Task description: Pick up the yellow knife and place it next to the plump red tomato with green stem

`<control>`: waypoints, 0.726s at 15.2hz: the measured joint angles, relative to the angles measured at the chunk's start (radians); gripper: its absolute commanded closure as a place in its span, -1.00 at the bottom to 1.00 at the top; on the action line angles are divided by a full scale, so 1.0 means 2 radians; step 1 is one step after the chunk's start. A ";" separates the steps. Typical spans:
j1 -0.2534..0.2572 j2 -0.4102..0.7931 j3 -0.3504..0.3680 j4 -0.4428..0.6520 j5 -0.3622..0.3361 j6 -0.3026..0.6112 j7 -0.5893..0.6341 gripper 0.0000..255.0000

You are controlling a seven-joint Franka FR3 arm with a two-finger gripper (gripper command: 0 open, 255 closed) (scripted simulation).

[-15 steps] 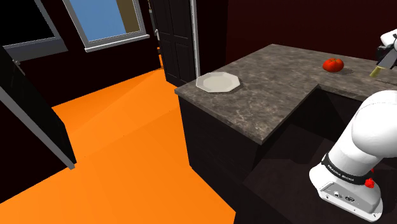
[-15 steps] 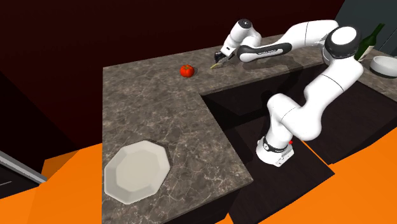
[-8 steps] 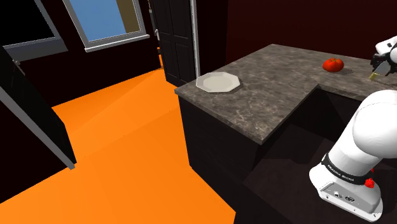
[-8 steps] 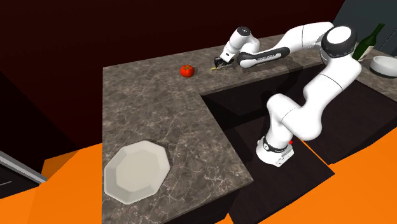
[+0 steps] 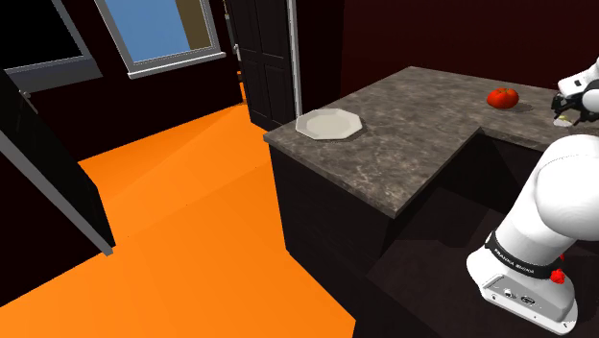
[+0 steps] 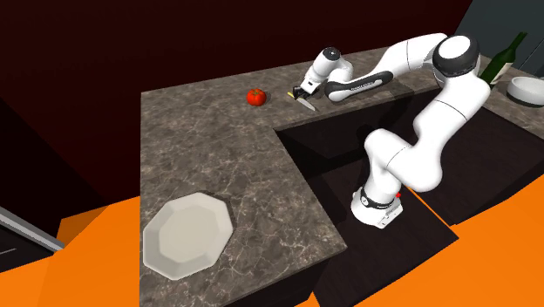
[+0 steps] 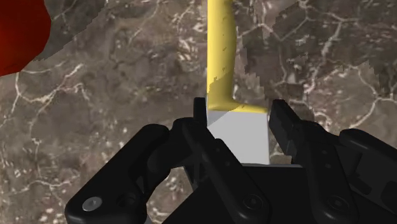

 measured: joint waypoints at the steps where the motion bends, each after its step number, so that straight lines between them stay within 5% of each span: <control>1: 0.004 0.001 -0.007 -0.001 -0.007 0.004 0.006 1.00; 11: 0.026 -0.001 -0.042 -0.001 -0.038 0.021 0.028 1.00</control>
